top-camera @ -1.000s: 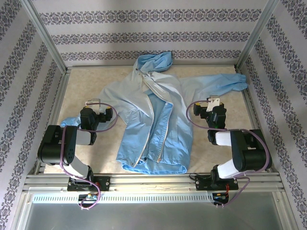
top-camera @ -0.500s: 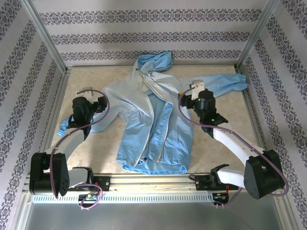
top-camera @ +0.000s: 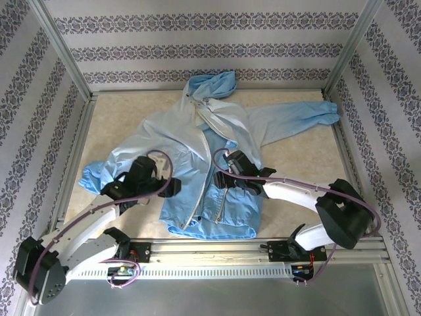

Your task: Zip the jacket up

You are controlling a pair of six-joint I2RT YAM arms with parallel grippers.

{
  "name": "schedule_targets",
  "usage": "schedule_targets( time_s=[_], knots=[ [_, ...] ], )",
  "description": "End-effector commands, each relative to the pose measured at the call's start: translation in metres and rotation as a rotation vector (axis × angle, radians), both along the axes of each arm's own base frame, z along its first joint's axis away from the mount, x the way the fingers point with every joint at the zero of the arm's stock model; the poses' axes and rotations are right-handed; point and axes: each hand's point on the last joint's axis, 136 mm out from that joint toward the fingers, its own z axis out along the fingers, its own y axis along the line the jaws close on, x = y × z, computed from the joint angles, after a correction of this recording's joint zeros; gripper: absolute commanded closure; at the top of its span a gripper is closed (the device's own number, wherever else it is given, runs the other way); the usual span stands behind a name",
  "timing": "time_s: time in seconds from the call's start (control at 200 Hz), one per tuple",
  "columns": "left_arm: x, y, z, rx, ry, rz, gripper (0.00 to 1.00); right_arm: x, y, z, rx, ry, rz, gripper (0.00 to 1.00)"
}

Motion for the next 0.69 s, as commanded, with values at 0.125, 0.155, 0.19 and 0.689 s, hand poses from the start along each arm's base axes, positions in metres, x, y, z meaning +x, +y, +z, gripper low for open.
schedule_targets(
  time_s=[0.125, 0.155, 0.19, 0.689],
  knots=[
    [-0.057, -0.031, -0.043, 0.120, 0.200, -0.065, 0.35, -0.012, 0.010, -0.040, -0.014, 0.177, -0.051, 0.23],
    [-0.059, -0.039, -0.044, 0.143, 0.192, -0.092, 0.34, -0.011, 0.012, -0.043, -0.016, 0.187, -0.048, 0.24],
    [-0.060, -0.047, -0.045, 0.170, 0.185, -0.119, 0.32, -0.011, 0.015, -0.046, -0.017, 0.198, -0.041, 0.26],
    [-0.027, -0.064, -0.045, 0.425, 0.115, -0.106, 0.89, 0.005, -0.024, -0.020, -0.196, 0.182, -0.011, 0.87]
  ],
)
